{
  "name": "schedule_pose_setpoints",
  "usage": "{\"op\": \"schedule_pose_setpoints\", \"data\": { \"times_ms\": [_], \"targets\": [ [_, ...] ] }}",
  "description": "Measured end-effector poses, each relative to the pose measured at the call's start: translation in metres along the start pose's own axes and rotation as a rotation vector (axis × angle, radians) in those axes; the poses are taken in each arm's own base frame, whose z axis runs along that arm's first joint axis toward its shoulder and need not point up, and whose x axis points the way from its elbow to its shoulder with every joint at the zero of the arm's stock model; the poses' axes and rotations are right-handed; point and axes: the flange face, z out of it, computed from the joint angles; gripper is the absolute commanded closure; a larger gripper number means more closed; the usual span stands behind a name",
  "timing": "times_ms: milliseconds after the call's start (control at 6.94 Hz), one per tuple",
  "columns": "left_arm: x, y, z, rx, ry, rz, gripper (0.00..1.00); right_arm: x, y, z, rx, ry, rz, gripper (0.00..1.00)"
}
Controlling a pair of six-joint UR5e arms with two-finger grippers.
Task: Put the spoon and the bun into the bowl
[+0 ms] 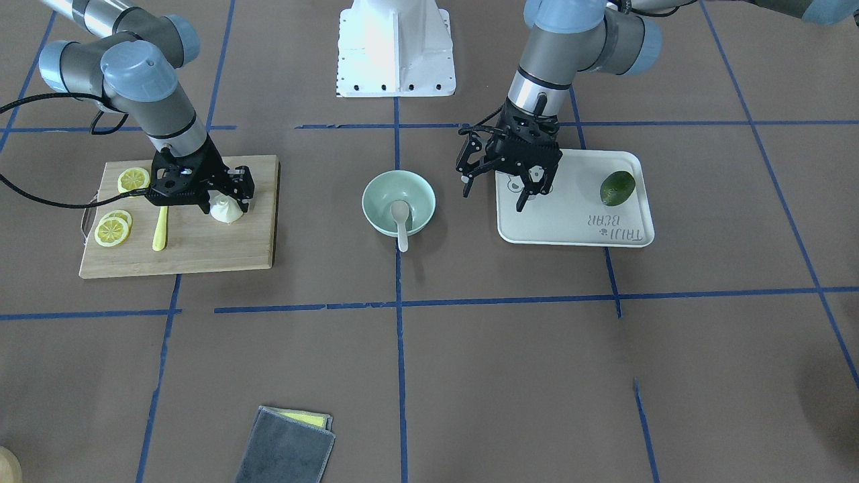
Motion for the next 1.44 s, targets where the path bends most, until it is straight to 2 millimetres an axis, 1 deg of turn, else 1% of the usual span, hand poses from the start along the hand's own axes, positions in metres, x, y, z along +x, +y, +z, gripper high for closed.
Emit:
{"op": "schedule_pose_setpoints", "data": {
  "times_ms": [144, 432, 720, 864, 1008, 1152, 1296, 1440],
  "targets": [
    [0.0, 0.0, 0.0, 0.0, 0.0, 0.0, 0.02, 0.0, 0.0, 0.001, -0.001, 0.002, 0.0, 0.31],
    [0.0, 0.001, 0.001, -0.002, 0.0, 0.002, 0.02, 0.0, 0.0, 0.002, -0.002, 0.002, -0.001, 0.66],
    [0.0, 0.0, 0.0, -0.001, 0.0, 0.002, 0.02, -0.002, 0.0, 0.002, -0.003, 0.0, -0.002, 0.68],
    [0.0, -0.001, -0.001, 0.001, 0.003, 0.001, 0.02, -0.003, 0.0, 0.001, -0.003, -0.003, -0.002, 0.68],
    [0.001, -0.002, -0.006, 0.006, 0.01, 0.002, 0.02, -0.01, -0.001, -0.005, 0.003, -0.017, -0.004, 0.66],
    [0.0, -0.003, -0.016, 0.015, 0.021, 0.003, 0.02, -0.034, -0.007, -0.018, 0.014, -0.04, -0.006, 0.64],
    [-0.007, -0.005, -0.031, 0.023, 0.031, 0.001, 0.02, -0.076, -0.018, -0.036, 0.016, -0.049, 0.01, 0.64],
    [-0.019, -0.01, -0.046, 0.022, 0.043, -0.008, 0.02, -0.122, -0.024, -0.054, 0.01, -0.055, 0.052, 0.61]
  ]
}}
